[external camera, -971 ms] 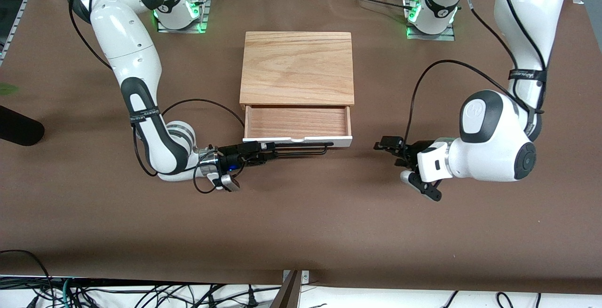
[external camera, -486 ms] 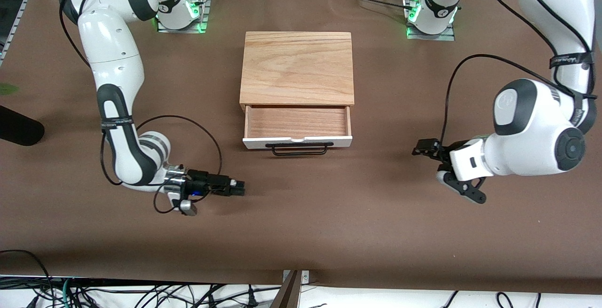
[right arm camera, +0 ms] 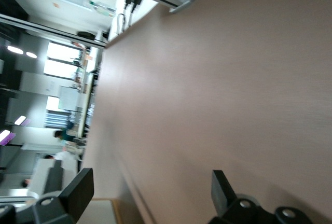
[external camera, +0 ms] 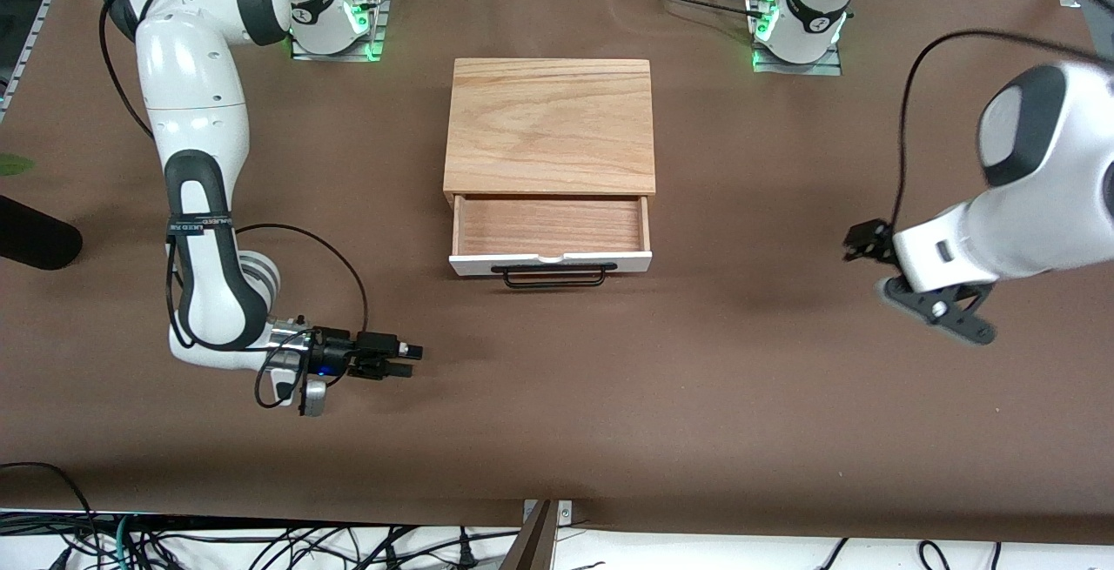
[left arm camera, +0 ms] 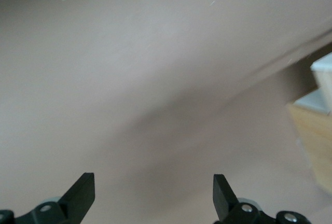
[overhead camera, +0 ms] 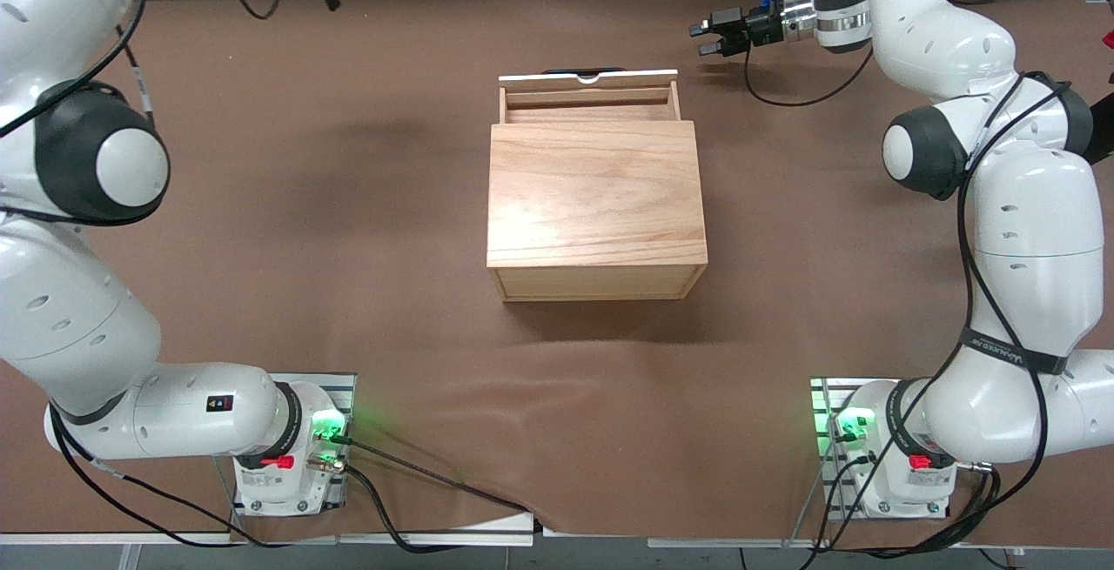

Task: Pull top drawer with both arms simultaneously

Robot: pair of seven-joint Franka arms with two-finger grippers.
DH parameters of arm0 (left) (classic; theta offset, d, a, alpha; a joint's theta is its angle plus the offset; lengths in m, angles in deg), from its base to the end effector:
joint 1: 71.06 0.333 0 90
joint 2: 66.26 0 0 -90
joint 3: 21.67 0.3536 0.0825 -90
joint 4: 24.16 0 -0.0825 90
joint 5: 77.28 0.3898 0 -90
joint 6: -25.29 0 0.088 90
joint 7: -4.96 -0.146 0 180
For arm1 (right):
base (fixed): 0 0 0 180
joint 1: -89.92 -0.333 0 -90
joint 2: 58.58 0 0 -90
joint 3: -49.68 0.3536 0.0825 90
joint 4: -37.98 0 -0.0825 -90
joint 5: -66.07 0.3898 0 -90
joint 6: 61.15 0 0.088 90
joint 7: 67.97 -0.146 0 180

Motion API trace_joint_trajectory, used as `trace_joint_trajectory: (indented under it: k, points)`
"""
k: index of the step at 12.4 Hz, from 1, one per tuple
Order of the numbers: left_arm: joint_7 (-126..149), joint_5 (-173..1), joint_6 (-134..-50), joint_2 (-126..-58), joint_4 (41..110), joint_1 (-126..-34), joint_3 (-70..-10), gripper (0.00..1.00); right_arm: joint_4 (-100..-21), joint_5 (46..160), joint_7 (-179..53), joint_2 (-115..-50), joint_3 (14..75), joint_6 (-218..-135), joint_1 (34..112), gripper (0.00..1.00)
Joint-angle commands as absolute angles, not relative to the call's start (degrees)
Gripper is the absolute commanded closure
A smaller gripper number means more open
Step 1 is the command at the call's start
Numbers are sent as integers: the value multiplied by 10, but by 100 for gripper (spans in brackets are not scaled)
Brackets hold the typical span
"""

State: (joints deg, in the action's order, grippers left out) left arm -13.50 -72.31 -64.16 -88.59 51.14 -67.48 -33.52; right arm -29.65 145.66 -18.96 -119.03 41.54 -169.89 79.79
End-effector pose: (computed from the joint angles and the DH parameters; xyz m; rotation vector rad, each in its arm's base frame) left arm 0.6709 -0.0607 0.5058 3.0471 -0.7162 -0.2117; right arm 0.7833 0.1711 0.1556 -2.0261 -0.2171 -0.2104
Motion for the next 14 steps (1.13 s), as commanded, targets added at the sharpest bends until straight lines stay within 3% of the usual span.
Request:
trace_joint_trajectory:
  k: [1,3,5,8,12,14]
  points:
    - [-141,-694,-605,-832,529,-633,-339,0,-265,1401,-202,-1196,388,-1702,793,0]
    - [-124,-687,-610,-789,569,-645,-309,0,-262,1360,-205,-1194,366,-1707,791,0]
    - [-71,-702,-671,-743,633,-732,-189,0,-260,1323,-207,-1190,338,-1729,778,0]
    - [-64,-731,-726,-678,701,-740,-189,0,-260,1286,-293,-1186,252,-1737,725,0]
    - [-62,-741,-690,-671,688,-730,-213,0,-261,1241,-380,-1183,103,-1729,628,0]
    - [-62,-741,-687,-672,683,-730,-214,0,-263,1218,-394,-1183,82,-1706,621,0]
